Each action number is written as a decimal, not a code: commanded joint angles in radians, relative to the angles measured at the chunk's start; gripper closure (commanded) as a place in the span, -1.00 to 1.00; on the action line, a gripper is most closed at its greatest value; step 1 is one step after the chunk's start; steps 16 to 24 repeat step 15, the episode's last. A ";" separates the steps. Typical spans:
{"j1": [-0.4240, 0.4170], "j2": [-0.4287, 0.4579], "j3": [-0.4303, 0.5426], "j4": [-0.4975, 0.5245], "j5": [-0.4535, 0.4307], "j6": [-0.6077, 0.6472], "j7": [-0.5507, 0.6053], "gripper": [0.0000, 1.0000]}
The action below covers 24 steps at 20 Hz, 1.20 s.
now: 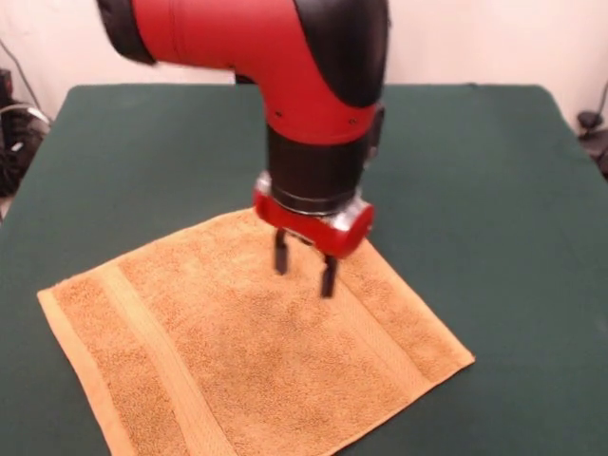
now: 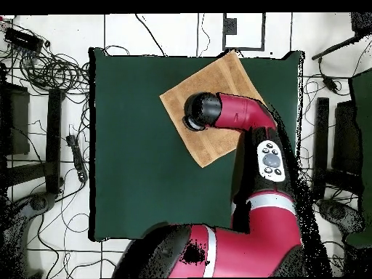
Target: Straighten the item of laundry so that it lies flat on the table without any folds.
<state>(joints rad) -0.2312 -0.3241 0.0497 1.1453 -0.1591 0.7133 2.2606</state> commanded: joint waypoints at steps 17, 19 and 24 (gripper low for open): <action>-0.197 -0.072 0.080 -0.164 -0.114 0.132 -0.280 -1.00; -0.197 -0.072 0.080 -0.164 -0.114 0.132 -0.280 -1.00; -0.197 -0.072 0.080 -0.164 -0.114 0.132 -0.280 -1.00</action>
